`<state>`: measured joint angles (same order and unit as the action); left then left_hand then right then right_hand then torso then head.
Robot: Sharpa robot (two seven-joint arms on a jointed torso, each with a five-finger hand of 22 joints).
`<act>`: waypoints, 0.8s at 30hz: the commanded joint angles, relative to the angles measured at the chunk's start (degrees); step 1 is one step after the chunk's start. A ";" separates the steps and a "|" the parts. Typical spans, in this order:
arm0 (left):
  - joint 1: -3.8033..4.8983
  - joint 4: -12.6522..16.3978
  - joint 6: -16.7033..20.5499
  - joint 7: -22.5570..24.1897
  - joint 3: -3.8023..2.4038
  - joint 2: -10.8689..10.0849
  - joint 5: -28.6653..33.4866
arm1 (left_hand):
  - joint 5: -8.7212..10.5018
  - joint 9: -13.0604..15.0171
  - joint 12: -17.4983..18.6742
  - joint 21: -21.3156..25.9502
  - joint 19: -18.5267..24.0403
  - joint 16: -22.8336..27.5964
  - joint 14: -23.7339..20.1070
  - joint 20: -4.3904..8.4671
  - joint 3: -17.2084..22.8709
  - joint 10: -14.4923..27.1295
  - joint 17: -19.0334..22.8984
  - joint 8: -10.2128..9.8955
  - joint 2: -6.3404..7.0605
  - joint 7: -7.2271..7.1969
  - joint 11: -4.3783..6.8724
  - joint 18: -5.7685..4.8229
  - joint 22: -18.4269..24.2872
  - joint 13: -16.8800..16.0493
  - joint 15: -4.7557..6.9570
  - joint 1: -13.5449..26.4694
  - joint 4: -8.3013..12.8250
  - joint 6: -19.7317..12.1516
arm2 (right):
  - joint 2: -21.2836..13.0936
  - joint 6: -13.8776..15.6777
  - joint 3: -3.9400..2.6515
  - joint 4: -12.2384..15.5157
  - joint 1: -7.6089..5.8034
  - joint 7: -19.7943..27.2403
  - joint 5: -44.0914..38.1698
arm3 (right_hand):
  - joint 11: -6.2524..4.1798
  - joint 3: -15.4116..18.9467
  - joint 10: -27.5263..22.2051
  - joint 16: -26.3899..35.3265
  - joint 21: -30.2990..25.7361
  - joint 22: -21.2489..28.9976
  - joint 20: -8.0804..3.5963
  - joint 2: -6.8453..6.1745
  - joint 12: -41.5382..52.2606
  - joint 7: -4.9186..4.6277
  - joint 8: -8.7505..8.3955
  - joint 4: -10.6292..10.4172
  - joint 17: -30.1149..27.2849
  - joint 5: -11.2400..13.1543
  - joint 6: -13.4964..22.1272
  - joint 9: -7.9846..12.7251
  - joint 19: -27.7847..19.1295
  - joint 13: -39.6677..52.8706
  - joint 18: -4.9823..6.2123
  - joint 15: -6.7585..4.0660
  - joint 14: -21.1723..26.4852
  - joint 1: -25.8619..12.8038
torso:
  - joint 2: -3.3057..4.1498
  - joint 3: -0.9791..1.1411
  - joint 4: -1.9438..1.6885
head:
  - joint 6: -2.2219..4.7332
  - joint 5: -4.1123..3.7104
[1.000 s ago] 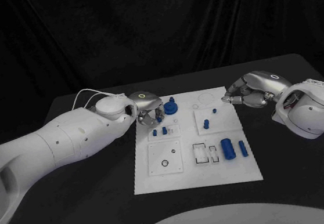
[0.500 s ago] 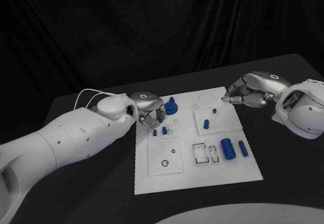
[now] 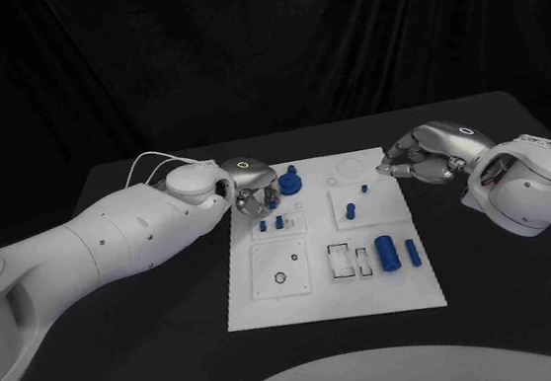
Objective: Assemble the parts on the task board
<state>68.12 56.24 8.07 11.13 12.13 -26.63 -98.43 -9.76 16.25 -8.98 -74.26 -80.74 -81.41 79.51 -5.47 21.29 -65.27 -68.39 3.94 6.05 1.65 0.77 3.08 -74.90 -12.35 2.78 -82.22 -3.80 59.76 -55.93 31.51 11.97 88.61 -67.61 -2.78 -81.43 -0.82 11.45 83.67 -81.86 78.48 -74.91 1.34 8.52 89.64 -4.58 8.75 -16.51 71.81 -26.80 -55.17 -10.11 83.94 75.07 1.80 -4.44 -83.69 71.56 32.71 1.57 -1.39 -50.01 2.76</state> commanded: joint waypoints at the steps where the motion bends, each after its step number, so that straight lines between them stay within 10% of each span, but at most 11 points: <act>1: -0.32 -0.10 -2.21 -0.45 0.01 0.13 -0.03 | 0.41 -0.26 0.53 0.41 0.53 0.25 -0.43 0.07 0.13 0.63 0.40 -0.37 0.10 -0.19 0.02 0.42 -10.35 0.15 0.07 0.56 -0.29 -1.25 | -0.05 -0.28 -0.04 0.09 0.15 -1.10 -0.13 | 0.03 0.04 5.94 0.34 -0.36 -11.30 0.24 0.11 -0.11 -0.05 -0.02 0.23 -0.05 -0.33 -0.30 -0.01 2.23 14.11 1.04 -0.20 -3.27 0.26 | 0.02 0.01 0.00 | 0.01 0.12; 12: -0.60 -0.34 -1.78 -1.55 0.01 -0.14 -0.03 | 3.36 -2.89 2.16 1.93 1.25 0.50 -1.44 -0.11 0.26 2.80 1.75 -0.44 1.57 -3.45 -1.04 0.63 -10.08 0.56 -0.60 1.36 -1.34 -14.06 | -0.06 -0.40 -0.04 0.11 0.17 -1.16 -0.13 | 0.05 0.03 5.95 0.37 -0.42 -11.28 0.25 0.13 -0.10 -0.08 -0.03 0.21 -0.11 -0.31 -0.33 -0.01 2.21 14.12 1.05 -0.18 -3.25 0.34 | 0.01 0.00 -0.01 | 0.01 0.22; 24: -0.62 0.09 5.25 -3.06 0.01 -2.87 -0.03 | 3.15 -3.04 1.91 3.97 2.26 1.91 -3.19 -0.10 0.59 2.44 5.17 1.04 1.50 -3.16 -1.29 1.04 -9.53 0.25 -1.02 0.80 -1.56 -13.25 | -1.35 -0.28 -0.05 1.12 -0.04 -1.46 -0.13 | 0.06 0.05 5.67 0.27 -0.29 -11.32 0.26 0.07 -0.44 -0.10 -0.03 0.24 0.11 -0.34 -0.37 -0.01 2.25 13.53 1.02 -0.16 -3.29 0.46 | 0.00 -0.02 0.00 | 0.01 1.61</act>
<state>67.56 56.12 9.63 9.04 12.17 -29.30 -98.41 -6.66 13.11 -6.81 -70.90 -78.92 -79.81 76.69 -5.57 21.84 -62.52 -63.84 4.72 7.37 -1.59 -0.32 3.08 -74.94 -12.05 1.77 -80.97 -5.16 46.18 -57.04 31.31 11.97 89.40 -67.58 -3.03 -81.43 -0.73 11.45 83.58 -81.86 78.20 -74.95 1.34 8.51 89.79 -4.58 8.75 -16.51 71.85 -26.80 -55.17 -10.11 83.94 75.07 1.80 -4.42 -83.67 71.55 32.72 1.56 -1.39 -50.01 4.10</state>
